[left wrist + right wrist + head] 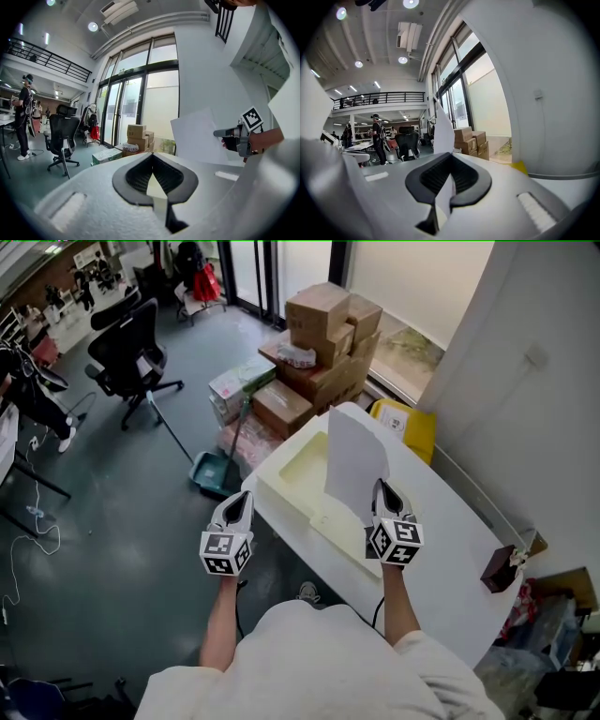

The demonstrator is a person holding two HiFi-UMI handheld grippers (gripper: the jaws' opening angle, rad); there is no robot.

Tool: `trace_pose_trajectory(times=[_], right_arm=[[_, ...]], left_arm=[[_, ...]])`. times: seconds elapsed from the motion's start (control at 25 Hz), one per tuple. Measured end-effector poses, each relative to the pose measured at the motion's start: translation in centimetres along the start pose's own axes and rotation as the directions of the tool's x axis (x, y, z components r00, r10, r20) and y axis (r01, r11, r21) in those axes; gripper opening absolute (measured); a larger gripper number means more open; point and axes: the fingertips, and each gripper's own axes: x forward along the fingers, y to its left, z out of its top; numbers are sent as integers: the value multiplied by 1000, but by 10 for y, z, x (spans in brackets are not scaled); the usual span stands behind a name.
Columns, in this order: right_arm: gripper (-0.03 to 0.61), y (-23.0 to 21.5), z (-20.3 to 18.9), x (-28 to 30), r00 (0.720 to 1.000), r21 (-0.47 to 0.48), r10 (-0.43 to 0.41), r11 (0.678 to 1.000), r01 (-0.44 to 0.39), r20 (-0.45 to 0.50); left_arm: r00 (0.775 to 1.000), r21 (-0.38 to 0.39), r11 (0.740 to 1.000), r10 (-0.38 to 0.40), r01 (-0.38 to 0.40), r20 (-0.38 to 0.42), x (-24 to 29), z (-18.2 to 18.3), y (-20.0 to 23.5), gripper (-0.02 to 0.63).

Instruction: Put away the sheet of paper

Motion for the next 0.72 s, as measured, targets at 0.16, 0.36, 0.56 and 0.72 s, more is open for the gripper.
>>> trace_pose_trajectory(times=[0.16,0.36,0.56,0.72], right_arm=[[2,-7,-1,13,1000,21,11,1000,-11,0],[2,-15,-11,22,1000,43,14,999,-13,-20],[2,-17,-25,22,999,59,0,998,3,-49],[2,-16,-30,21,998,55,-23,998,26,-62]], left_arm=[[1000,11,1000,-2,2,-11,17,1,-3,3],[999,18,1000,-8,9,-46,26,-9,-11,3],[997,5,1000,-3,4,-75,25,-21,-1,3],[996,5,999,-32,33,-85,33,-23,1,3]])
